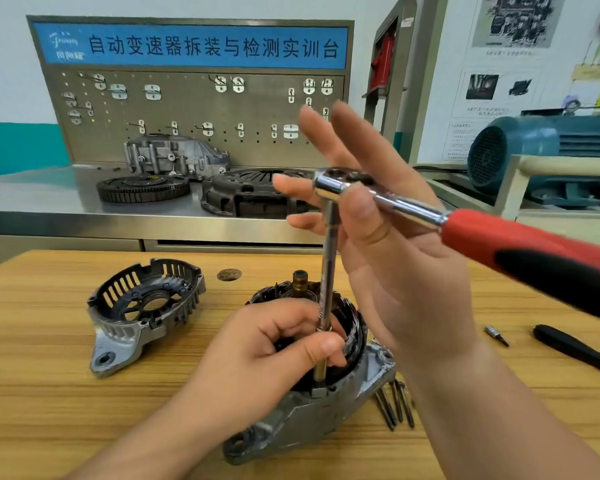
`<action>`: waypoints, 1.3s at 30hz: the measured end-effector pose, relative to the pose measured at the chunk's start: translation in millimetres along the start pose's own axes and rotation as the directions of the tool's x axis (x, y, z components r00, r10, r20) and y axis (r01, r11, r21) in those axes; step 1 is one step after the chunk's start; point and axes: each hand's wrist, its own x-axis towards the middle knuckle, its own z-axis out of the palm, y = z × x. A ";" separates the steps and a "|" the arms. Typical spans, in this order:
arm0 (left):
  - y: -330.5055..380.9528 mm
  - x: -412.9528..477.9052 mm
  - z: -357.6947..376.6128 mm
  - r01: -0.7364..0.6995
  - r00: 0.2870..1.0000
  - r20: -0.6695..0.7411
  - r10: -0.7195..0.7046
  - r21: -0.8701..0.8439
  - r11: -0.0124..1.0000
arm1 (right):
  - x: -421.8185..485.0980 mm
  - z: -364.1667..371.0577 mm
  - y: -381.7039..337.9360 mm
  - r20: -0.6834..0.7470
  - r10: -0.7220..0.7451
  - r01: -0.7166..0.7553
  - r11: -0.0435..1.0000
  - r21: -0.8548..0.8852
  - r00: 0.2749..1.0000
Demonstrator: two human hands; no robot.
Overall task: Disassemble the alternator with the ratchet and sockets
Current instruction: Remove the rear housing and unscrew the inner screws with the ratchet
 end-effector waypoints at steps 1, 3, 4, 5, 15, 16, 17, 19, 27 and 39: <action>0.3 0.1 0.0 0.006 1.000 0.004 -0.006 -0.006 1.000 | 2.1 -0.2 -0.5 0.022 0.008 -0.008 1.000 0.002 1.000; 1.6 0.4 -1.3 0.008 0.999 0.031 -0.007 -0.032 0.999 | 1.1 -1.1 1.1 0.025 0.074 -0.077 0.986 0.147 0.997; 2.6 0.5 -2.0 0.010 0.999 0.052 -0.007 -0.049 0.999 | -1.8 -1.6 3.2 0.005 0.125 -0.123 0.972 0.198 0.992; 3.4 0.5 -2.6 0.014 0.998 0.070 -0.009 -0.063 0.998 | -5.0 -2.6 5.8 -0.003 0.181 -0.175 0.958 0.228 0.984; 2.3 1.7 0.2 -0.024 1.000 -0.005 0.024 0.068 0.997 | -3.0 -7.0 11.6 -0.046 0.027 -0.022 0.993 0.120 0.999; 2.3 1.6 -0.5 -0.014 1.000 0.007 0.014 0.053 0.998 | -3.8 -7.5 12.6 -0.057 0.055 -0.044 0.985 0.166 0.997; 2.5 1.1 -1.1 0.000 1.000 0.023 0.000 0.020 1.000 | -5.0 -7.8 13.6 -0.061 0.100 -0.084 0.971 0.222 0.993; 2.8 -0.6 -2.7 0.014 0.998 0.055 -0.012 -0.031 0.999 | -7.1 -8.0 14.7 -0.059 0.194 -0.169 0.941 0.292 0.979; 2.2 -0.2 0.6 -0.026 1.000 -0.002 0.026 0.066 0.998 | -6.0 -6.6 11.1 -0.045 -0.040 0.043 0.998 0.055 0.998; 3.2 0.7 -1.0 -0.032 0.999 0.012 0.031 0.027 0.999 | -8.0 -6.6 11.8 -0.105 -0.035 0.033 0.999 -0.021 0.994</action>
